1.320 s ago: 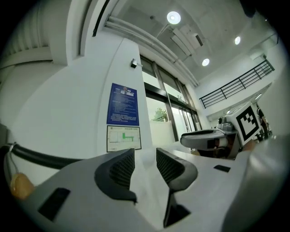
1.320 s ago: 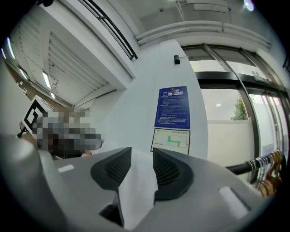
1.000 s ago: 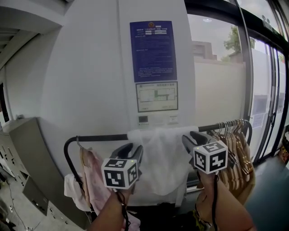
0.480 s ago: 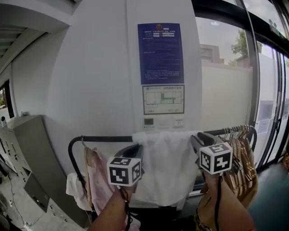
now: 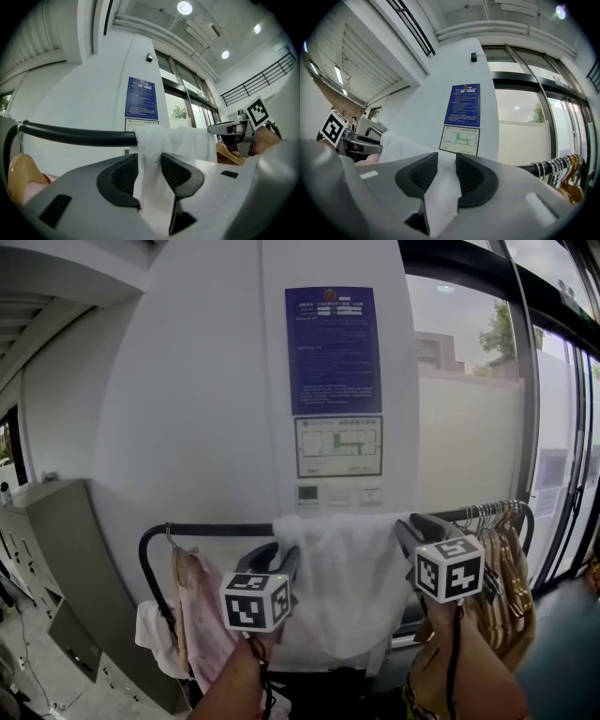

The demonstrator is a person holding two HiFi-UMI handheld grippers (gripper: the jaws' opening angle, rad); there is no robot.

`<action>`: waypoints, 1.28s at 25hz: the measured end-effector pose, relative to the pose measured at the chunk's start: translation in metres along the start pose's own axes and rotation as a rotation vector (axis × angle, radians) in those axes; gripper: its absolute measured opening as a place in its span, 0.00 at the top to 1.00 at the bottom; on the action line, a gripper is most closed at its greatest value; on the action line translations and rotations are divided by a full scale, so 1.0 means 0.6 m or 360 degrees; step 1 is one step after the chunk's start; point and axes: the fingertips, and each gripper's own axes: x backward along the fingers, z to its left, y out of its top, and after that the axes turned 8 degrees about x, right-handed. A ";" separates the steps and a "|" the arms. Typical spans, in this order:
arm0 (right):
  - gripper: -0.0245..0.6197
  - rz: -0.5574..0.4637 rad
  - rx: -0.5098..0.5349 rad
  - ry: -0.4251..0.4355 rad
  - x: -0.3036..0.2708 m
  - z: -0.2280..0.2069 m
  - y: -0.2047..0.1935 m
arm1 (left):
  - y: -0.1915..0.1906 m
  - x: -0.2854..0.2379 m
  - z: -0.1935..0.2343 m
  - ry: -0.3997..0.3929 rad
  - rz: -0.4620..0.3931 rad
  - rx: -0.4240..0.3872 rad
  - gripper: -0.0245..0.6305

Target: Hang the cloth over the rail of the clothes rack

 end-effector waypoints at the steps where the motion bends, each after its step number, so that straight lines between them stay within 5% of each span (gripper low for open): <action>1: 0.77 0.0000 0.0003 -0.0003 0.000 0.000 0.000 | -0.001 -0.002 0.001 -0.0007 0.0005 0.0005 0.74; 5: 0.78 0.0020 0.0023 -0.0038 -0.001 -0.001 -0.002 | 0.001 0.001 -0.004 0.0010 -0.0004 -0.0050 0.91; 20: 0.82 0.0067 0.0026 -0.0192 -0.004 -0.005 -0.002 | 0.022 0.058 0.073 0.0113 -0.0026 0.0007 0.91; 32: 0.81 0.0065 0.0012 -0.0217 -0.006 -0.003 -0.001 | 0.074 0.115 0.212 0.0325 -0.0133 0.0121 0.91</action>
